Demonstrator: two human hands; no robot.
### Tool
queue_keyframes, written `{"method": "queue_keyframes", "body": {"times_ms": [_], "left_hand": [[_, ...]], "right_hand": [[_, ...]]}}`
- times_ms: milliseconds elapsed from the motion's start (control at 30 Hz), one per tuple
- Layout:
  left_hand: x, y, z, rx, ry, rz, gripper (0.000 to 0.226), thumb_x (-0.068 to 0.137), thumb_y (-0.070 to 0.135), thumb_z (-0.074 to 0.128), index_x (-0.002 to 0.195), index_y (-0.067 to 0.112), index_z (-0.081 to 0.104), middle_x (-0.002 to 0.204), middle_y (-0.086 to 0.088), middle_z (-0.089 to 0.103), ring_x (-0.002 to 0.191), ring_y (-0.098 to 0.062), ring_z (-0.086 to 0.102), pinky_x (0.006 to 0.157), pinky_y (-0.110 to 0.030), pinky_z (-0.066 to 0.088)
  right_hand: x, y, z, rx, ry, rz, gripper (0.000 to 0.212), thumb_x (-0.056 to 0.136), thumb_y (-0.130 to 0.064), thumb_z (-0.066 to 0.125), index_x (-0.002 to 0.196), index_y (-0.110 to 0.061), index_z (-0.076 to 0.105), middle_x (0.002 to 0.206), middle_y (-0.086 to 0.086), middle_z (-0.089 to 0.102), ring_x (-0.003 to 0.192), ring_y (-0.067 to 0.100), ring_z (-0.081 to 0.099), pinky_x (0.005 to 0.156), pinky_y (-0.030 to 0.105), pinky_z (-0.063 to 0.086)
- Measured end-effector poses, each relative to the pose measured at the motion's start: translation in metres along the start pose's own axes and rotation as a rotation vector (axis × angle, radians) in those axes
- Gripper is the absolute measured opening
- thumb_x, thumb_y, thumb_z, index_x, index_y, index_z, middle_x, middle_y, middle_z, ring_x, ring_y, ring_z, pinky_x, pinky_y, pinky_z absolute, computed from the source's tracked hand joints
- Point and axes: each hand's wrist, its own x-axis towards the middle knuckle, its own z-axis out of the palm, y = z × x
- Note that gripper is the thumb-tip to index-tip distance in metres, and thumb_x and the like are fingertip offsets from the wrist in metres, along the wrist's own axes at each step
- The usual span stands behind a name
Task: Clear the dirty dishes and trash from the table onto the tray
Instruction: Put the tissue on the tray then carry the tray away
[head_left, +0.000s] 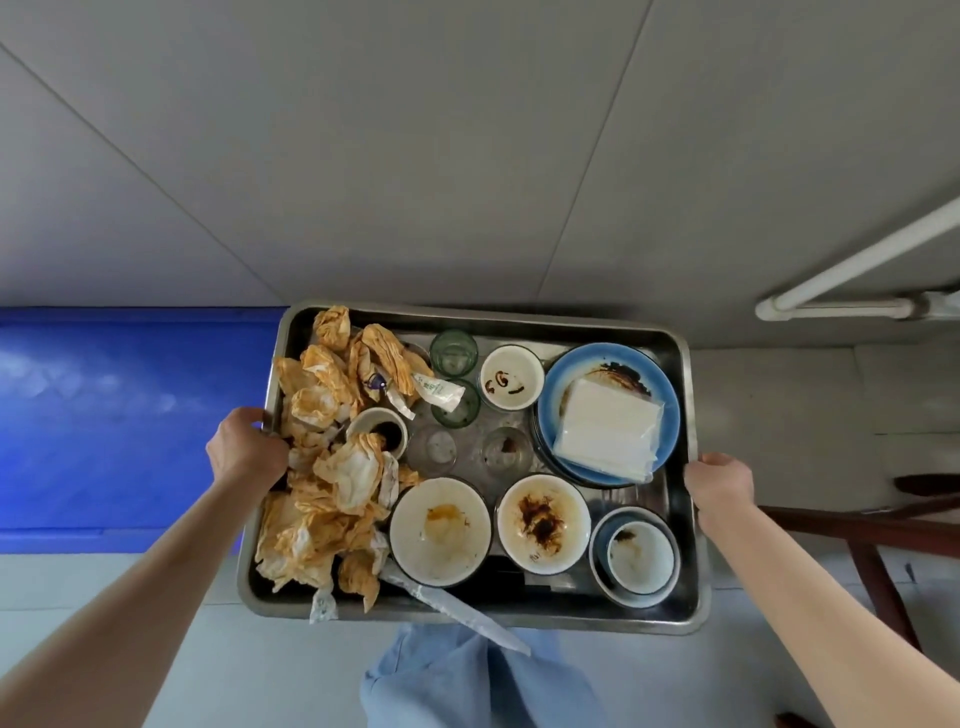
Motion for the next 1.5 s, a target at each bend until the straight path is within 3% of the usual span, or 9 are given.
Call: {"method": "queue_keyframes", "body": {"times_ms": [67, 200, 367, 533, 667, 733, 1167, 1233, 1500], "left_hand": [[0.014, -0.003, 0.020, -0.008, -0.015, -0.012, 0.036, 0.085, 0.000, 0.051, 0.118, 0.011, 0.060, 0.112, -0.021, 0.061, 0.108, -0.040, 0.051, 0.077, -0.042, 0.047], [0.036, -0.007, 0.042, -0.026, -0.042, -0.009, 0.034, 0.085, 0.002, 0.053, 0.118, 0.011, 0.060, 0.111, -0.018, 0.063, 0.105, -0.039, 0.053, 0.081, -0.043, 0.048], [0.056, -0.003, 0.066, -0.013, -0.016, -0.024, 0.032, 0.087, 0.003, 0.051, 0.117, 0.011, 0.061, 0.108, -0.021, 0.062, 0.096, -0.040, 0.055, 0.077, -0.042, 0.048], [0.067, 0.006, 0.080, -0.003, 0.015, -0.036, 0.034, 0.089, 0.002, 0.048, 0.120, 0.008, 0.061, 0.113, -0.022, 0.061, 0.094, -0.040, 0.055, 0.079, -0.044, 0.048], [0.073, 0.010, 0.084, -0.007, -0.005, -0.030, 0.034, 0.089, 0.002, 0.047, 0.120, 0.007, 0.060, 0.113, -0.022, 0.061, 0.089, -0.038, 0.056, 0.075, -0.042, 0.047], [0.075, 0.009, 0.086, 0.013, -0.015, -0.013, 0.034, 0.089, 0.002, 0.048, 0.120, 0.007, 0.060, 0.113, -0.023, 0.062, 0.094, -0.041, 0.057, 0.079, -0.043, 0.048], [0.086, -0.003, 0.092, 0.021, -0.041, -0.013, 0.031, 0.088, 0.004, 0.051, 0.116, 0.012, 0.062, 0.111, -0.020, 0.063, 0.092, -0.040, 0.057, 0.079, -0.043, 0.049], [0.085, -0.004, 0.093, 0.015, -0.021, -0.012, 0.031, 0.087, 0.004, 0.051, 0.115, 0.011, 0.063, 0.113, -0.020, 0.063, 0.090, -0.040, 0.058, 0.077, -0.042, 0.048], [0.084, -0.001, 0.087, -0.013, -0.104, -0.014, 0.033, 0.089, 0.006, 0.051, 0.120, 0.011, 0.061, 0.115, -0.017, 0.063, 0.077, -0.033, 0.056, 0.065, -0.035, 0.046]], "right_hand": [[0.020, 0.003, 0.017, -0.014, -0.008, -0.019, 0.035, 0.085, 0.004, 0.046, 0.117, -0.001, 0.060, 0.108, 0.018, 0.063, 0.083, 0.026, 0.050, 0.077, 0.031, 0.041], [0.046, 0.006, 0.044, -0.038, -0.022, -0.037, 0.031, 0.083, 0.006, 0.044, 0.106, 0.001, 0.064, 0.089, 0.013, 0.059, 0.082, 0.026, 0.051, 0.074, 0.030, 0.041], [0.072, -0.001, 0.073, -0.071, -0.050, -0.054, 0.023, 0.081, 0.006, 0.044, 0.089, -0.002, 0.063, 0.083, 0.016, 0.061, 0.067, 0.025, 0.050, 0.068, 0.030, 0.039], [0.087, -0.011, 0.089, -0.069, -0.034, -0.074, 0.021, 0.082, 0.005, 0.045, 0.087, -0.004, 0.063, 0.081, 0.019, 0.062, 0.065, 0.025, 0.056, 0.064, 0.029, 0.041], [0.090, -0.014, 0.091, -0.076, -0.037, -0.067, 0.021, 0.083, 0.005, 0.043, 0.087, -0.004, 0.062, 0.069, 0.008, 0.053, 0.063, 0.024, 0.054, 0.062, 0.029, 0.040], [0.090, -0.012, 0.092, -0.072, -0.036, -0.059, 0.025, 0.082, 0.006, 0.043, 0.091, -0.003, 0.064, 0.071, 0.010, 0.056, 0.060, 0.023, 0.050, 0.063, 0.028, 0.039], [0.077, 0.006, 0.093, -0.042, -0.019, -0.011, 0.021, 0.083, 0.006, 0.045, 0.089, -0.005, 0.063, 0.099, 0.018, 0.064, 0.096, 0.038, 0.059, 0.088, 0.040, 0.047], [0.077, 0.006, 0.095, -0.012, -0.010, 0.009, 0.025, 0.084, 0.006, 0.045, 0.098, -0.002, 0.064, 0.104, 0.019, 0.063, 0.101, 0.038, 0.058, 0.091, 0.040, 0.046], [0.076, 0.003, 0.092, 0.026, -0.036, 0.095, 0.024, 0.084, -0.001, 0.053, 0.102, -0.009, 0.067, 0.100, 0.018, 0.066, 0.092, 0.036, 0.061, 0.089, 0.047, 0.051]]}}
